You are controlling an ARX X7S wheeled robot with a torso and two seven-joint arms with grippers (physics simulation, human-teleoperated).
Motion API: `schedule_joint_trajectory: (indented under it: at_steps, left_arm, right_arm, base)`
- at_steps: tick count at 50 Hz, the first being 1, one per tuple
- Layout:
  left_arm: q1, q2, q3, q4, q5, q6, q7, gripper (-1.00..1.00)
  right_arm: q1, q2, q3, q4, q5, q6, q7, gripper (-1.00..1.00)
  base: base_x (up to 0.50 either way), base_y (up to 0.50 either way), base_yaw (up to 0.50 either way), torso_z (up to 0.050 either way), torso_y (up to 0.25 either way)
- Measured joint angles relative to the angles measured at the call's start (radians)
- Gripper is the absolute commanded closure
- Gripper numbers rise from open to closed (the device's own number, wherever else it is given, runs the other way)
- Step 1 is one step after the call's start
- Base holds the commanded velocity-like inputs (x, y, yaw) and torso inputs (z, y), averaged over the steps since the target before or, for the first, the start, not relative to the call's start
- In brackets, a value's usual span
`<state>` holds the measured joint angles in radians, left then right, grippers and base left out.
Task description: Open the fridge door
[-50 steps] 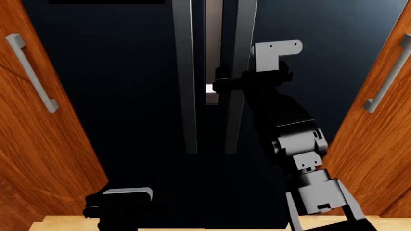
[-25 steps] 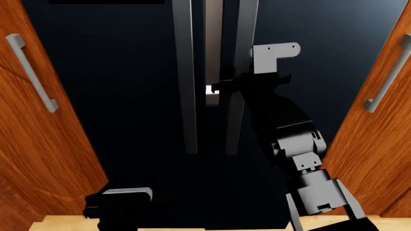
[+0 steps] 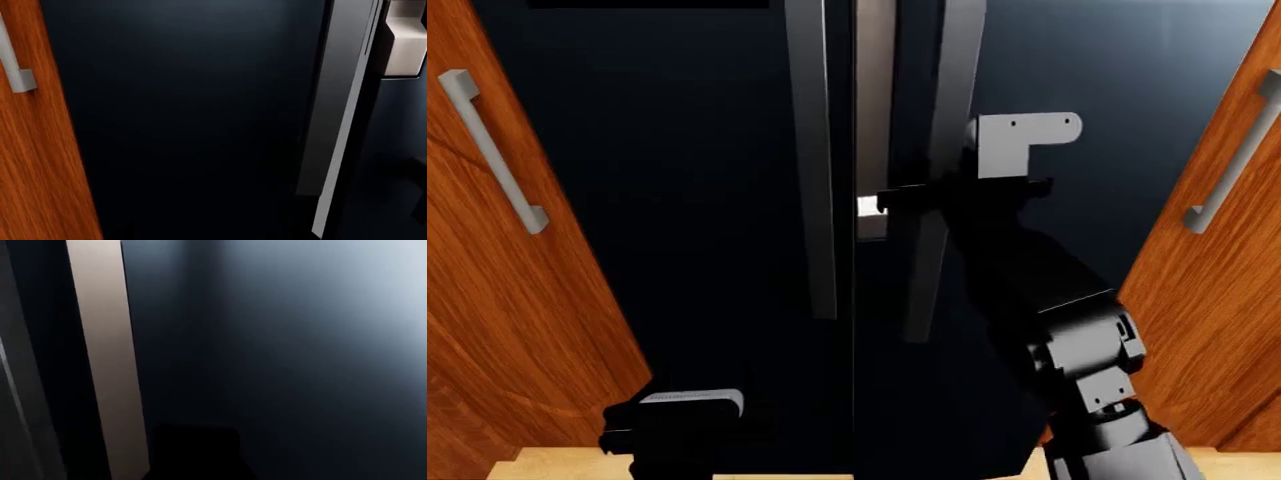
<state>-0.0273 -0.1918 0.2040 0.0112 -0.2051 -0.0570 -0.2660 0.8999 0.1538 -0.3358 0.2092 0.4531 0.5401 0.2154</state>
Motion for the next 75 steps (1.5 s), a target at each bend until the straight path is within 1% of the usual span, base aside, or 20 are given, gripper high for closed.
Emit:
schedule_joint_trajectory:
  at_steps: [9, 20, 27, 35, 42, 52, 62, 63, 75]
  left_arm:
    - [-0.002, -0.003, 0.005, -0.001, -0.002, 0.001, -0.005, -1.00]
    - [-0.001, -0.008, 0.011, 0.001, -0.004, 0.003, -0.011, -1.00]
    - [0.000, -0.010, 0.015, 0.003, -0.005, 0.005, -0.015, -1.00]
    - [-0.002, -0.011, 0.022, 0.003, -0.003, 0.006, -0.020, -1.00]
    - [-0.003, -0.013, 0.027, 0.002, -0.003, 0.007, -0.024, -1.00]
    - [-0.004, -0.017, 0.032, 0.003, -0.006, 0.006, -0.029, -1.00]
    - [-0.005, -0.020, 0.037, 0.002, -0.008, 0.007, -0.034, -1.00]
    - [-0.006, -0.020, 0.038, 0.002, -0.008, 0.007, -0.034, -1.00]
    - [-0.007, -0.023, 0.043, 0.001, -0.011, 0.008, -0.040, -1.00]
  right_arm:
    - [-0.070, 0.050, 0.022, -0.177, 0.052, 0.092, 0.045, 1.00]
    - [-0.190, 0.139, 0.074, -0.471, 0.121, 0.251, 0.137, 1.00]
    - [-0.288, 0.206, 0.140, -0.656, 0.167, 0.332, 0.197, 1.00]
    - [-0.383, 0.285, 0.248, -0.813, 0.249, 0.413, 0.240, 1.00]
    - [-0.434, 0.337, 0.349, -0.883, 0.355, 0.463, 0.259, 1.00]
    - [-0.480, 0.401, 0.480, -0.910, 0.510, 0.496, 0.255, 1.00]
    - [-0.537, 0.453, 0.585, -0.936, 0.614, 0.510, 0.274, 1.00]
    - [-0.542, 0.457, 0.594, -0.939, 0.621, 0.512, 0.277, -1.00]
    - [-0.577, 0.483, 0.661, -1.021, 0.719, 0.504, 0.279, -1.00]
  base:
    - [0.00, 0.00, 0.00, 0.000, 0.001]
    - [0.00, 0.00, 0.00, 0.000, 0.003]
    - [0.00, 0.00, 0.00, 0.000, 0.001]
    - [0.00, 0.00, 0.00, 0.000, 0.001]
    - [0.00, 0.00, 0.00, 0.000, 0.005]
    - [0.00, 0.00, 0.00, 0.000, 0.004]
    - [0.00, 0.00, 0.00, 0.002, 0.004]
    - [0.00, 0.00, 0.00, 0.000, 0.010]
    - [0.00, 0.00, 0.00, 0.000, 0.000]
